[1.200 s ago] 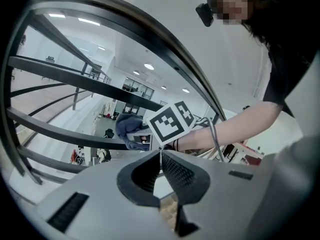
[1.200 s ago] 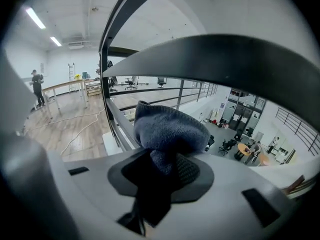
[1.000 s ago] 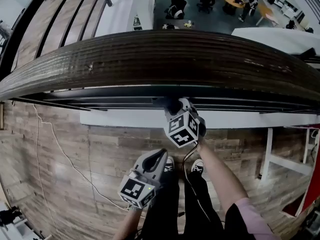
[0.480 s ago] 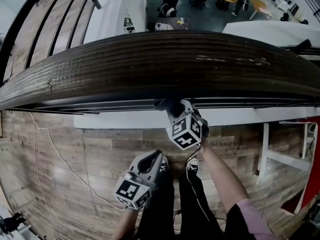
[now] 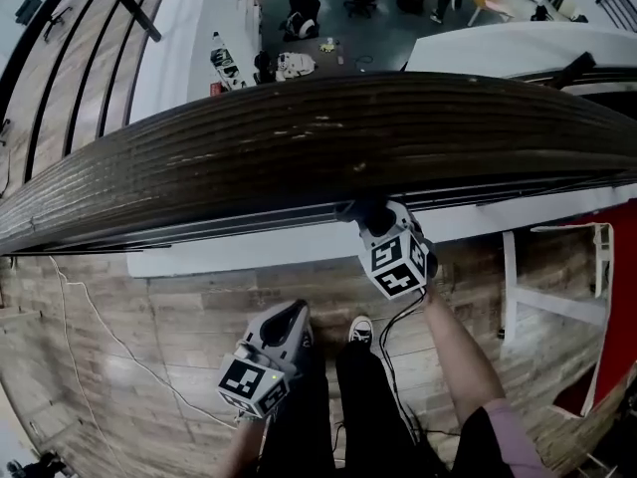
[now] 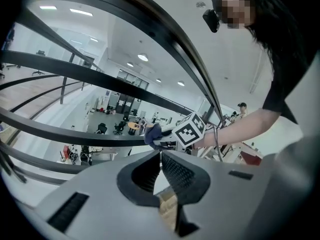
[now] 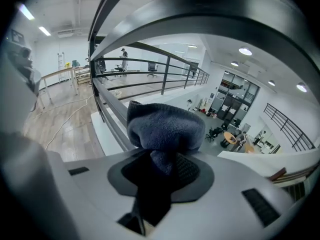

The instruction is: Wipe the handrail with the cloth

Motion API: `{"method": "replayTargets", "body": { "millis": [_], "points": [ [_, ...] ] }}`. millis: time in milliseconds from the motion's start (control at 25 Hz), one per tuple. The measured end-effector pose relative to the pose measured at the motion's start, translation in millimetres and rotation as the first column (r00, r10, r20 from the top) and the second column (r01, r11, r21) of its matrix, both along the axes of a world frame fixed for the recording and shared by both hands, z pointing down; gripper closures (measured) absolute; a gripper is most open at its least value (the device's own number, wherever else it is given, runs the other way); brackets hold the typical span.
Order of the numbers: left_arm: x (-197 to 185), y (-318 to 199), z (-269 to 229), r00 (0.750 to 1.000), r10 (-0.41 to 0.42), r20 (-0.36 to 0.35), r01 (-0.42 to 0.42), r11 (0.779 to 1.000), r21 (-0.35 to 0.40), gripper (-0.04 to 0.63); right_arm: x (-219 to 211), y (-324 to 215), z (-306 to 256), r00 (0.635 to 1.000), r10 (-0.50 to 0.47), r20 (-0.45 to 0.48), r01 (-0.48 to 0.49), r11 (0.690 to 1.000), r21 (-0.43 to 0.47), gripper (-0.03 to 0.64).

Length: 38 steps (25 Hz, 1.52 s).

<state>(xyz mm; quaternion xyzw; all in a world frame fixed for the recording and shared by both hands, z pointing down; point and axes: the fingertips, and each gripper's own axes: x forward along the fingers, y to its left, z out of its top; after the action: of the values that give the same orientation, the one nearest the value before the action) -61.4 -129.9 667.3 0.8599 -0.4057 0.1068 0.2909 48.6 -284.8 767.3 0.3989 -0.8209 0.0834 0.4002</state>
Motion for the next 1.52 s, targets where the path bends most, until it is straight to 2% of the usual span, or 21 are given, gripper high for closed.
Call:
{"method": "replayTargets", "body": {
  "millis": [360,680,760,920,1000,1160,1520],
  "points": [
    [73.2,-3.5,2.9,0.998,0.057,-0.013,-0.057,0.998,-0.013,0.595,151.4,-3.8,2.8,0.990,0.132,-0.048,-0.133,0.991,-0.003,0.509],
    [107.9,0.4,10.2,0.996,0.093,0.003,-0.093,0.996,-0.016,0.595,270.8,-7.8,5.6,0.961,0.264,-0.077,-0.264,0.965,0.011,0.508],
    [113.7,1.4,9.0,0.995,0.095,0.010,-0.094,0.995,-0.026,0.595,295.9,-8.3,4.2,0.947,0.310,-0.083,-0.310,0.951,0.013,0.508],
    [125.5,5.5,11.2,0.995,0.095,-0.011,-0.095,0.995,-0.028,0.595,335.9,-3.3,5.1,0.901,0.431,-0.060,-0.431,0.902,0.006,0.508],
    [134.3,6.4,9.3,0.994,0.107,-0.012,-0.107,0.994,-0.025,0.595,346.3,-1.2,5.4,0.888,0.458,-0.043,-0.458,0.889,-0.001,0.508],
    [143.5,4.0,1.4,0.994,0.109,-0.011,-0.109,0.994,-0.009,0.595,341.7,2.8,0.4,0.891,0.455,-0.007,-0.455,0.891,0.002,0.509],
    [114.3,12.9,-44.0,0.996,0.084,0.005,-0.084,0.996,0.031,0.595,271.6,43.0,-39.8,0.891,0.434,0.133,-0.437,0.899,-0.005,0.508]
  ]
}}
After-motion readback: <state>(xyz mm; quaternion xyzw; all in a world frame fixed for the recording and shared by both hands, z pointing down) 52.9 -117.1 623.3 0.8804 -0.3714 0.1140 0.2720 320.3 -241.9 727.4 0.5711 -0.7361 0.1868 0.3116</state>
